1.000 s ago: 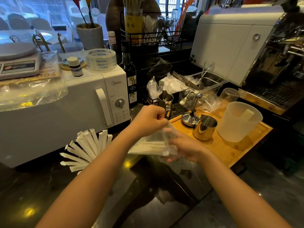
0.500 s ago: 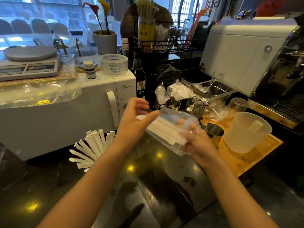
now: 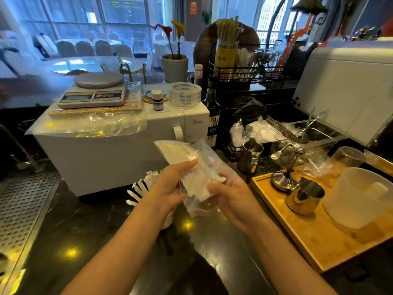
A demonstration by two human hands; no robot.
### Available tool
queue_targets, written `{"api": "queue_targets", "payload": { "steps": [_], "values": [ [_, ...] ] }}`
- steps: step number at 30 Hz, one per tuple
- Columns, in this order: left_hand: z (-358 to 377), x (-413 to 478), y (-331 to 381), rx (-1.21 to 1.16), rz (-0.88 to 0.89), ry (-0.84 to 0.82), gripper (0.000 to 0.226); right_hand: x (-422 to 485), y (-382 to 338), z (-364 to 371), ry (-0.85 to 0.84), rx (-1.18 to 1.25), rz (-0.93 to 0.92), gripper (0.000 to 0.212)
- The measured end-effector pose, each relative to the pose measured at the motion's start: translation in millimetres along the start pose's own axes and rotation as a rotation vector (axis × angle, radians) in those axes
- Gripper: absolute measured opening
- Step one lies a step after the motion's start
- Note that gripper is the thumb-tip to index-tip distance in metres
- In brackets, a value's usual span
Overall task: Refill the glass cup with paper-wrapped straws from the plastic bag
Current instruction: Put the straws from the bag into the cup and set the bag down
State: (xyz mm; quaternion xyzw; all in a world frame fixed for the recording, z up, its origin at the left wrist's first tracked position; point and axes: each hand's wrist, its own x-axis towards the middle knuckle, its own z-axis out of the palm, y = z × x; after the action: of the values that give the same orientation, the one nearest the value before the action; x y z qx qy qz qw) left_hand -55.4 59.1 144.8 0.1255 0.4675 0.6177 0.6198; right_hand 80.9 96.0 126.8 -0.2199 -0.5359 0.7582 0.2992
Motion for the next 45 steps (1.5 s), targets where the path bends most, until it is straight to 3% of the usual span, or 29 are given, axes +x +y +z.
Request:
{"api": "queue_targets", "payload": {
  "steps": [3,5,6,8,10,14,17,20,24,29,32,42,45],
  "values": [
    [-17,-2,9,0.076,0.006,0.031,0.053,8,0,3,-0.177,0.077,0.09,0.085],
    [-28,-3,15,0.134,0.046,0.073,0.056,16,0,3,-0.241,0.177,0.156,0.093],
    [-32,-5,18,0.148,0.072,0.083,0.047,19,-1,4,-0.272,0.211,0.174,0.092],
    [-38,-7,26,0.154,0.134,0.105,0.026,28,-2,7,-0.31,0.195,0.188,0.068],
    [-45,-6,33,0.18,0.19,0.123,0.028,39,-6,13,-0.26,0.12,0.244,0.041],
    [-51,-5,45,0.325,0.295,0.152,0.034,64,-10,31,-0.165,-0.088,0.319,0.058],
    [-53,-5,55,0.393,0.38,0.143,0.029,77,-17,47,-0.174,-0.23,0.271,0.017],
    [-55,-4,65,0.445,0.438,0.116,0.032,92,-18,54,-0.143,-0.374,0.204,0.025],
    [-63,-6,74,0.559,0.509,0.051,0.021,102,-16,61,-0.072,-0.583,0.044,0.032],
    [-78,1,69,0.621,0.539,0.075,0.034,108,5,62,-0.027,-0.627,-0.101,0.031],
    [-89,6,55,0.595,0.536,0.074,0.031,106,24,58,-0.041,-0.648,-0.147,0.036],
    [-107,14,31,0.59,0.464,0.041,0.026,96,60,47,0.007,-0.649,-0.203,0.031],
    [-108,15,30,0.615,0.464,0.027,0.036,94,63,46,-0.03,-0.594,-0.196,0.03]
  ]
}}
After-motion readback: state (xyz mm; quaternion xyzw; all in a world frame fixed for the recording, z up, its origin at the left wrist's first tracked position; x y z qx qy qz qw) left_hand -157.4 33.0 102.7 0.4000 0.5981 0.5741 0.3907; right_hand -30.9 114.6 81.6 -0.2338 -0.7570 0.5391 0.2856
